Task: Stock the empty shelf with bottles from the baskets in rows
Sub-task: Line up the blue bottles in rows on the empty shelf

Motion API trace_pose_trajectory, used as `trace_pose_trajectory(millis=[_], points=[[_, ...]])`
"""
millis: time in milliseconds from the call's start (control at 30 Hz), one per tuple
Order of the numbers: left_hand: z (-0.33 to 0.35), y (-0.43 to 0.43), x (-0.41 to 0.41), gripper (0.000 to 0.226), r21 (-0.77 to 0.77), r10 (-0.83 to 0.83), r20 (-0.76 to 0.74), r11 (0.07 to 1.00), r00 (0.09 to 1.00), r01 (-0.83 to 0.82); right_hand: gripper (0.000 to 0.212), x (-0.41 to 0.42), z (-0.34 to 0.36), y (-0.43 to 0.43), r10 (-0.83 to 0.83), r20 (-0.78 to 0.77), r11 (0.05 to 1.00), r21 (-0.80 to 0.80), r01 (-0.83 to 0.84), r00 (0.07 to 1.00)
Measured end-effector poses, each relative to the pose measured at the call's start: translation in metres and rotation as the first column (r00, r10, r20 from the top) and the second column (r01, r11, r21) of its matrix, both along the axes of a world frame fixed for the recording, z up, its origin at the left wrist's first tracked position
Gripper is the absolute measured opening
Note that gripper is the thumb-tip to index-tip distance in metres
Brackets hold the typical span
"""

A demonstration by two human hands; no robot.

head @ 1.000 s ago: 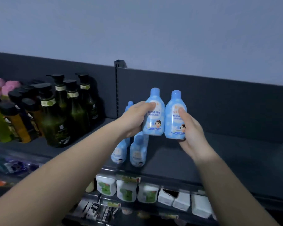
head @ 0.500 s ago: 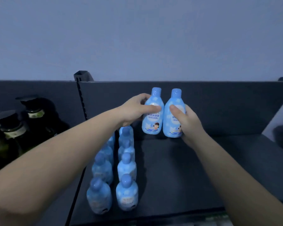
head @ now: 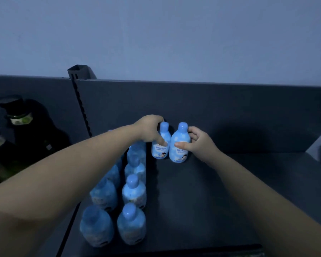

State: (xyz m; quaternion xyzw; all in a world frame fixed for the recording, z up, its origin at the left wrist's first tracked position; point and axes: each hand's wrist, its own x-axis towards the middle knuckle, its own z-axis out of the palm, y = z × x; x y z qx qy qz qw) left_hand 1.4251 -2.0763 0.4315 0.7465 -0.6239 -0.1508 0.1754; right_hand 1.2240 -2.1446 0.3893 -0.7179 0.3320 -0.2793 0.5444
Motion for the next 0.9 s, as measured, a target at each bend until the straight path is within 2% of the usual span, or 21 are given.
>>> trace_pose_trajectory(millis=[133,333,533,633,900], points=[[-0.006,-0.007,-0.008,0.050,0.039,-0.018,0.091,0.999,0.996,0.015,0.055,0.000,-0.024,-0.021,0.013,-0.107,1.000,-0.021,-0.016,0.994],[-0.018,-0.011,-0.010,0.048,0.171,-0.013,0.250,0.985,0.968,-0.031,0.049,0.011,-0.048,-0.028,-0.006,-0.251,0.985,-0.169,-0.038,0.968],[-0.022,-0.017,-0.013,0.060,0.162,0.003,0.288,0.985,0.958,-0.052,0.046,0.014,-0.051,-0.035,-0.073,-0.336,0.948,-0.315,-0.038,0.939],[-0.026,-0.015,-0.017,0.059,0.164,0.044,0.282,0.982,0.958,-0.094,0.038,0.014,-0.053,-0.032,-0.094,-0.392,0.919,-0.387,-0.072,0.915],[-0.029,-0.011,-0.021,0.052,0.141,0.121,0.343,0.974,0.931,-0.179,0.042,0.019,-0.041,-0.025,-0.119,-0.488,0.881,-0.454,-0.135,0.865]])
